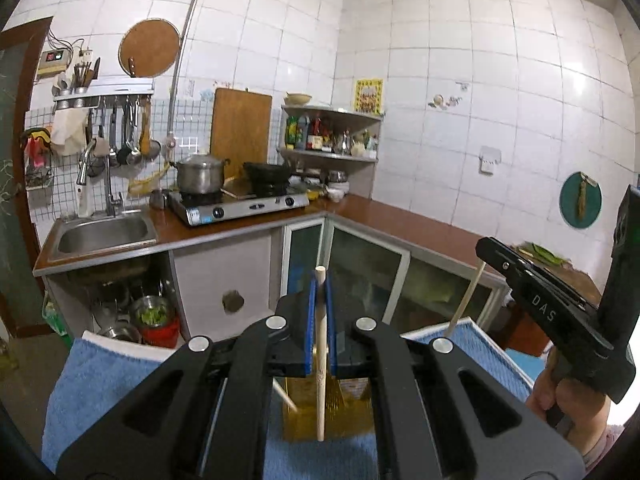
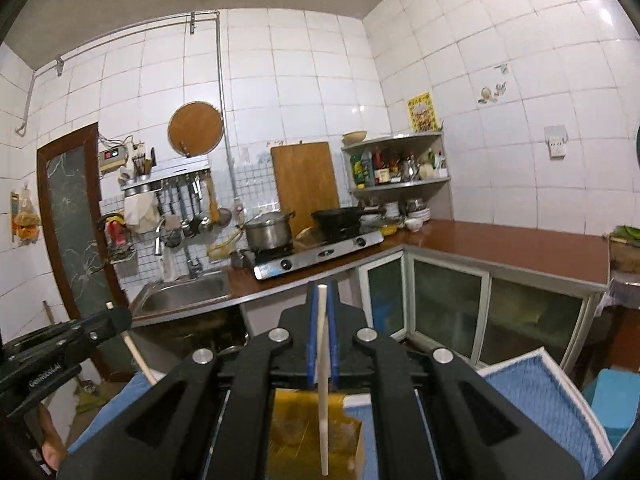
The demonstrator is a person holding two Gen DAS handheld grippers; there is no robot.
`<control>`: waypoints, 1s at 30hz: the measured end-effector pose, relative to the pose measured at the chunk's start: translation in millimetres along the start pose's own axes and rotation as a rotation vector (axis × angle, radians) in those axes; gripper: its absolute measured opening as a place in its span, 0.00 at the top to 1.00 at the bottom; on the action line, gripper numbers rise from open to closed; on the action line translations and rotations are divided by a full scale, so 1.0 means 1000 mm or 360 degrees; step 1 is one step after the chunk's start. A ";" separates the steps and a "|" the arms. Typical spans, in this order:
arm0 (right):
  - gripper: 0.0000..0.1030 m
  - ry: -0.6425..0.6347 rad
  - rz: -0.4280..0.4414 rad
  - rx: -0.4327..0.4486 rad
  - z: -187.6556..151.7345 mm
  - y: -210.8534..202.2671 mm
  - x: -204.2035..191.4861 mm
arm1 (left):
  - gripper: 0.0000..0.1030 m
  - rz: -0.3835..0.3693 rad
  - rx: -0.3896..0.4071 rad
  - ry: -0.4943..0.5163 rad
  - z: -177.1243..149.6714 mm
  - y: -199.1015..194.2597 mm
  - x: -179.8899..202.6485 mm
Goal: Organize utensils
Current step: 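Carry the held chopsticks with both tools and lower them into the caddy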
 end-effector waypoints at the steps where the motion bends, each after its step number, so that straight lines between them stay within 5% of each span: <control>1: 0.95 0.0001 -0.0007 0.0005 0.001 0.005 0.000 | 0.97 0.0013 0.0016 -0.0004 0.001 0.006 0.000; 9: 0.95 -0.0039 -0.0059 -0.0039 -0.036 0.041 0.018 | 0.97 0.0083 0.0083 -0.0025 -0.038 0.060 -0.010; 30: 0.95 -0.0063 0.0011 -0.0371 -0.141 0.066 0.030 | 0.96 0.0139 -0.0288 -0.0033 -0.141 0.112 -0.032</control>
Point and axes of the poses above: each gripper's, at about its wrist camera, not at the fingertips, and y roughly the way its jaws point, x to its right, z to its top, the point moved 2 cm from there along y, roughly the way its jaws point, and after that the axes turned 8 degrees about x, right-handed, at the moved point
